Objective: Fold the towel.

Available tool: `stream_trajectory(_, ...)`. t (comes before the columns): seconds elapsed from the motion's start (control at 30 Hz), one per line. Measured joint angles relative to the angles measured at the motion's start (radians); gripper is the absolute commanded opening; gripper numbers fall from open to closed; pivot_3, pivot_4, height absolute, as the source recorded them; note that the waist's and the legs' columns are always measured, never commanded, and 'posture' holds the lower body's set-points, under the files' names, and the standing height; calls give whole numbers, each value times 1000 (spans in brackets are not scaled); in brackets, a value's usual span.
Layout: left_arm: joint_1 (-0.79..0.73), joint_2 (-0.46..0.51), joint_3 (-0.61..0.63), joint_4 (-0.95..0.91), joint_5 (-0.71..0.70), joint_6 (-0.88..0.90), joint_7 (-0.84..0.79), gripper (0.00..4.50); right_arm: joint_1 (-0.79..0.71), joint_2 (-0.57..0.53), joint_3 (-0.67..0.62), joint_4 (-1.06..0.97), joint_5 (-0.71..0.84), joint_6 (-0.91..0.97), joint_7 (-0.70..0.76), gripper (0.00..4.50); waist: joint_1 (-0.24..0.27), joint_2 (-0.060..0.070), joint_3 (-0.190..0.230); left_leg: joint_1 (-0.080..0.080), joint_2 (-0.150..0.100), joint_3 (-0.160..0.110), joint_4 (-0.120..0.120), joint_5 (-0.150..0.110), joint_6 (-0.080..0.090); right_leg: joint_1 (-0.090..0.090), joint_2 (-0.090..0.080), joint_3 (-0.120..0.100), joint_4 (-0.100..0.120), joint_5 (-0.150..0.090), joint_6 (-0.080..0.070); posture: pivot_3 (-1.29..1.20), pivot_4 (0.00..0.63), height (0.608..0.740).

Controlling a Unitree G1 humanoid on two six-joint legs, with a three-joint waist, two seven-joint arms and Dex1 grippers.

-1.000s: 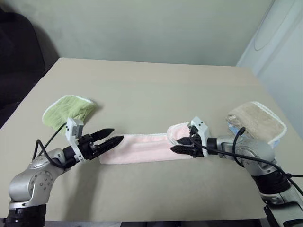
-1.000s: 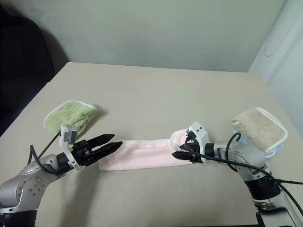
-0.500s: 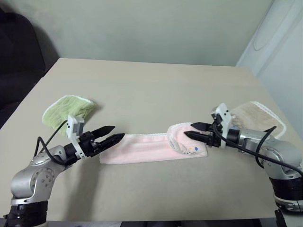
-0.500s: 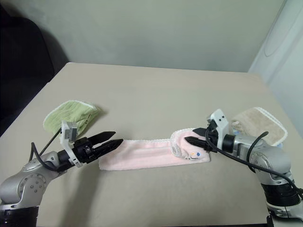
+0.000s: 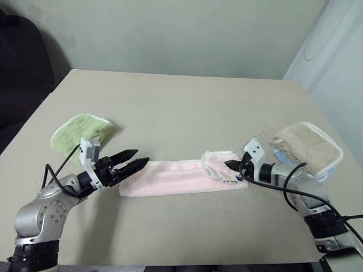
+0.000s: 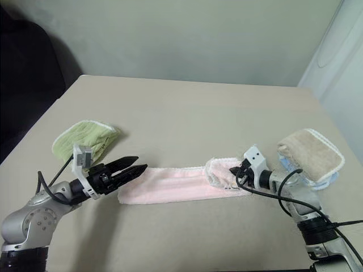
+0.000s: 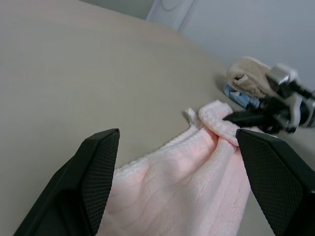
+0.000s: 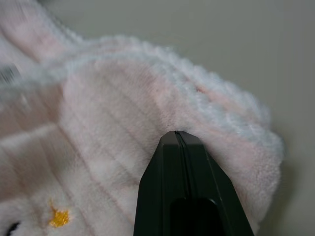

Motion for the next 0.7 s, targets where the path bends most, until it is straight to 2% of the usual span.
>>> stream_trajectory(0.3, 44, -11, 61, -55, -98, 46, 72, 4126, 27, 32, -22, 25, -44, -117, 3, 11, -1, -2, 1, 1, 0, 0, 1, 0, 0, 2, 0, 0, -1, 0, 0, 0, 150, 740)
stream_trajectory(0.5, 76, -41, 148, -97, -263, 129, 198, 4126, 7, 7, -134, -80, 41, -81, 35, 11, -1, 2, 3, 1, 0, 1, 0, 0, -1, 2, 0, 0, -1, 0, 0, 0, 150, 740)
stream_trajectory(0.57, 109, -67, 187, -117, -362, 153, 271, 4488, -17, -21, -162, -107, 67, -68, 61, 374, -1, 2, 3, 1, 0, 1, 0, 0, -1, 3, 0, 0, -1, 0, 0, 0, 150, 740)
stream_trajectory(0.67, 161, -111, 261, -127, -565, 173, 437, 4500, -50, -44, -189, -111, 96, -48, 95, 1216, -3, 1, 4, 2, 0, 1, 0, 1, -2, 3, 1, 0, -1, -3, 5, 0, 150, 740)
stream_trajectory(0.7, 185, -111, 277, -138, -613, 174, 476, 4500, -59, -45, -193, -111, 102, -44, 101, 1627, -3, 1, 5, 2, 0, 0, 0, 1, -2, 3, 2, 0, -1, -5, 8, 0, 150, 740)
